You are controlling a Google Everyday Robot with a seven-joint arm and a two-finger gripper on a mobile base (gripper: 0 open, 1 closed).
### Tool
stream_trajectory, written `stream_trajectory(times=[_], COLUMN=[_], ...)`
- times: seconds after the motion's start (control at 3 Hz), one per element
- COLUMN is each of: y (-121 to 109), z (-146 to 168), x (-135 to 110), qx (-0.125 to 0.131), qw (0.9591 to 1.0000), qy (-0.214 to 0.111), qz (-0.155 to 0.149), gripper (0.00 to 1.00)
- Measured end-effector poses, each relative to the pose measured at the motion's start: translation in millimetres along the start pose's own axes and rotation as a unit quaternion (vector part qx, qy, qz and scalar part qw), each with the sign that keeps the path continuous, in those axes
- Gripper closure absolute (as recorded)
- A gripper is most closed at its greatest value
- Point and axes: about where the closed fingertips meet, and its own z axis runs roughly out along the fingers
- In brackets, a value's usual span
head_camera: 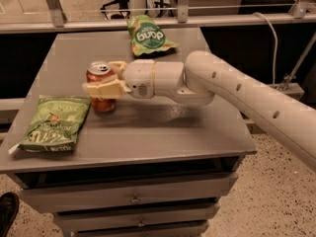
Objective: Move coke can near green jalapeno chip bag
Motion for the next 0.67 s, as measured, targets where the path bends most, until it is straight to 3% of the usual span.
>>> stream_trajectory(times=[0.67], y=[14.6], z=[11.6], x=[10.7], qx=[-0.013], qw=[0.9996], qy=[-0.006], qz=[0.023], gripper=[0.3])
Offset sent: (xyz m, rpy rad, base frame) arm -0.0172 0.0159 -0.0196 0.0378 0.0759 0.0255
